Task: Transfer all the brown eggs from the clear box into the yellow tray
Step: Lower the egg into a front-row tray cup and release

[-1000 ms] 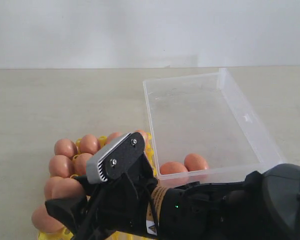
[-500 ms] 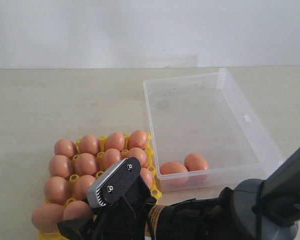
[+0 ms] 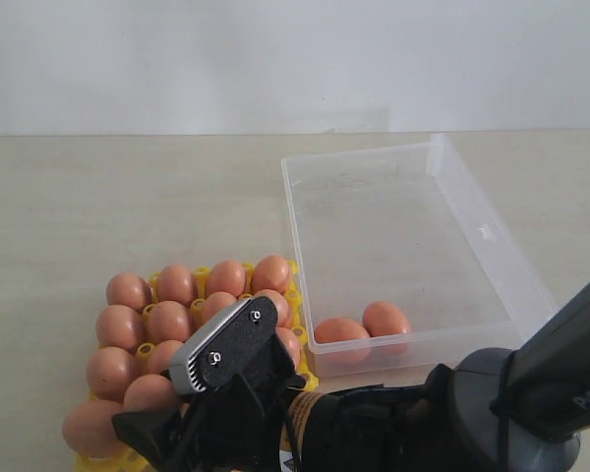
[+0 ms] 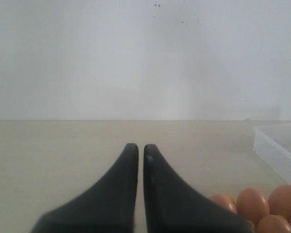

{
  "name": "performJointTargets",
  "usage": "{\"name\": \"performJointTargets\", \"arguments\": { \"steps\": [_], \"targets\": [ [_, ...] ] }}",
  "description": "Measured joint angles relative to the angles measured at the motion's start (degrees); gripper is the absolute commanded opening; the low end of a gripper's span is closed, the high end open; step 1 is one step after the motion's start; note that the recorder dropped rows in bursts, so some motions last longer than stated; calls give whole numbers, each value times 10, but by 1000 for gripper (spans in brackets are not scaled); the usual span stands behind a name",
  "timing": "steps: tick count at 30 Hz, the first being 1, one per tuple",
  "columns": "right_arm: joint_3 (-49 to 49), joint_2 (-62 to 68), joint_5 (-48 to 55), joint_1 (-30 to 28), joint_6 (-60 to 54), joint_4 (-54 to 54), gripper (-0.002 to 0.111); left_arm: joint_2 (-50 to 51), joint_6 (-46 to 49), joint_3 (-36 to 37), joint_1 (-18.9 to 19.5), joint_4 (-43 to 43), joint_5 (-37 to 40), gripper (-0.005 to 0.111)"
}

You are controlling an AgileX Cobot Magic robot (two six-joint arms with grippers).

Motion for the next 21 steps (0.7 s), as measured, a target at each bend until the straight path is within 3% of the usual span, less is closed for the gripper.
{"name": "performJointTargets", "arguments": {
  "steps": [3,6,15,19,21],
  "targets": [
    [0,0,0,0,-4,-18,35,0,0,0,0,0,0,4],
    [0,0,0,0,-4,-28,46,0,0,0,0,0,0,4],
    [0,0,0,0,-4,-30,48,0,0,0,0,0,0,4],
    [0,0,0,0,-4,-27,63,0,0,0,0,0,0,4],
    [0,0,0,0,-4,-27,66,0,0,0,0,0,0,4]
  ]
}}
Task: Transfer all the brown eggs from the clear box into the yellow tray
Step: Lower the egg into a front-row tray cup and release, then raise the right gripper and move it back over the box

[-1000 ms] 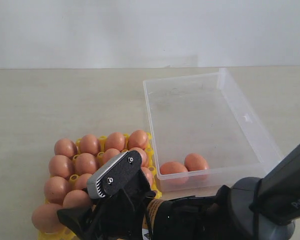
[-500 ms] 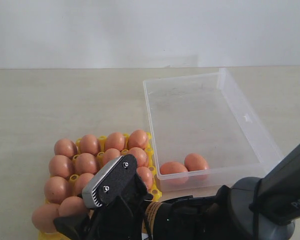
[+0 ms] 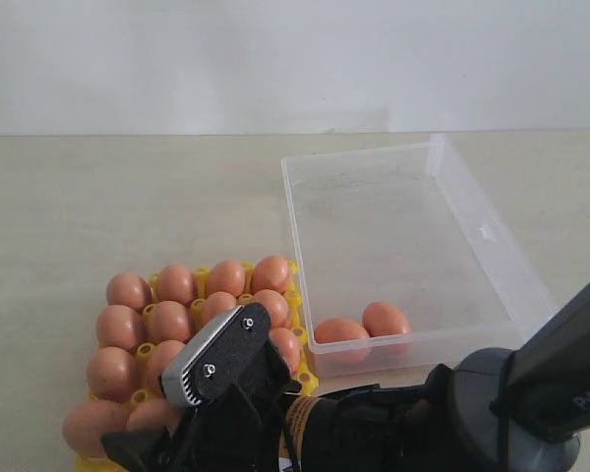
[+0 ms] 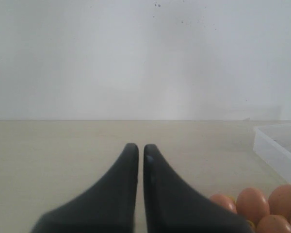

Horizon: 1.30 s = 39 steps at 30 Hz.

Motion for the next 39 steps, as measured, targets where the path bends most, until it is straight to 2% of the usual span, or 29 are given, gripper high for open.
{"name": "performJointTargets", "arguments": {
  "steps": [15,23,25,27,30,32,35,37,39],
  "targets": [
    [0,-11,-15,0,-2,8,63,0,0,0,0,0,0,4],
    [0,-89,-34,0,-78,69,63,0,0,0,0,0,0,4],
    [0,-113,-21,0,-84,63,60,0,0,0,0,0,0,4],
    [0,-136,-3,0,-87,46,49,0,0,0,0,0,0,4],
    [0,-194,57,0,-95,64,29,0,0,0,0,0,0,4],
    [0,-237,139,-7,-126,148,22,0,0,0,0,0,0,4],
    [-6,-282,306,-56,-221,327,25,0,0,0,0,0,0,4],
    [-28,-296,457,-125,-301,412,35,0,0,0,0,0,0,4],
    [-75,-298,604,-202,-359,440,45,0,0,0,0,0,0,4]
  ]
}}
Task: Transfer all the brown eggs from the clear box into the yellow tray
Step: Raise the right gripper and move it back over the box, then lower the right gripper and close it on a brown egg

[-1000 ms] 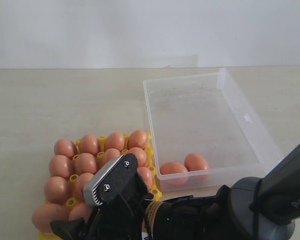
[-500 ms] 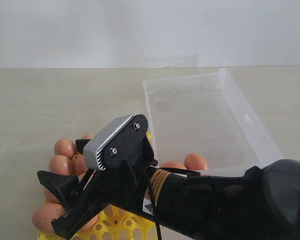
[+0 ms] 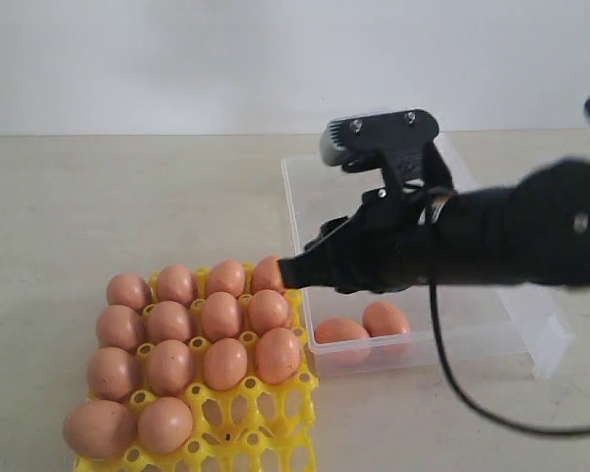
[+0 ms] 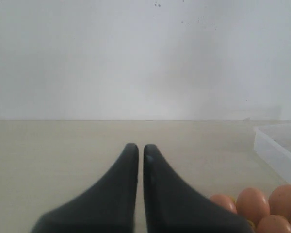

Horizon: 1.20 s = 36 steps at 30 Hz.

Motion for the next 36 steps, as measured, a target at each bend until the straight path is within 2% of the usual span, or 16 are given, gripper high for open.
{"name": "performJointTargets", "arguments": {
  "steps": [4,7,10,15,23,31,33,36],
  "targets": [
    [-151,34,300,-117,-43,-31,48,0,0,0,0,0,0,4],
    [-236,74,464,-152,-16,-90,49,0,0,0,0,0,0,4],
    [-264,107,539,-154,8,-139,49,0,0,0,0,0,0,4],
    [-259,178,556,-156,23,-152,49,0,0,0,0,0,0,4],
    [-259,247,442,-155,-6,-113,49,0,0,0,0,0,0,4],
    [-259,285,441,-151,-22,-100,48,0,0,0,0,0,0,4],
    [-259,285,441,-151,-21,-100,40,0,0,0,0,0,0,4],
    [-259,285,441,-151,-19,-99,12,0,0,0,0,0,0,4]
  ]
}}
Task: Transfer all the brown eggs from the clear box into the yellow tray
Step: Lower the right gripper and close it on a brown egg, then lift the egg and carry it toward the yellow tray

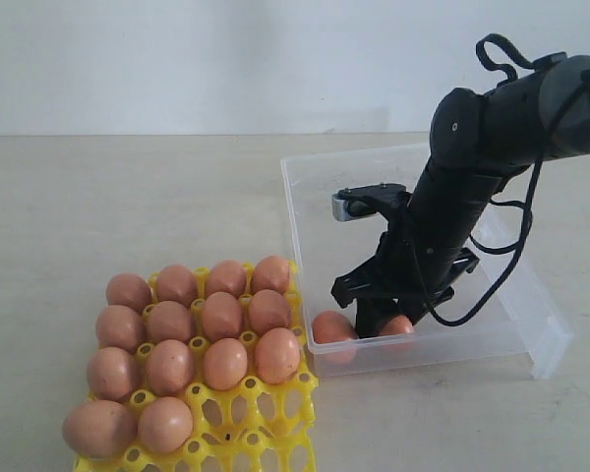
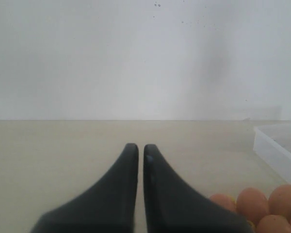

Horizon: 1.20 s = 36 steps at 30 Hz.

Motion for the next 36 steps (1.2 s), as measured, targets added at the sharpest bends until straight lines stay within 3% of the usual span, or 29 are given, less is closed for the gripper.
{"name": "performJointTargets", "arguments": {
  "steps": [1,2,9,14,17,21,26,31,36],
  "targets": [
    [0,0,-1,0,0,0,2,0,0,0,0,0,0,4],
    [0,0,-2,0,2,0,0,0,0,0,0,0,0,4],
    [1,-14,-67,0,2,-2,0,0,0,0,0,0,0,4],
    [4,-84,-206,0,37,31,0,0,0,0,0,0,0,4],
    [17,-134,-354,14,21,100,0,0,0,0,0,0,0,4],
    [47,-190,-577,83,13,138,0,0,0,0,0,0,0,4],
    [92,-210,-841,193,86,25,0,0,0,0,0,0,0,4],
    [177,-212,-904,288,218,-166,0,0,0,0,0,0,0,4],
    [325,-212,-948,348,304,-186,0,0,0,0,0,0,0,4]
  ]
}}
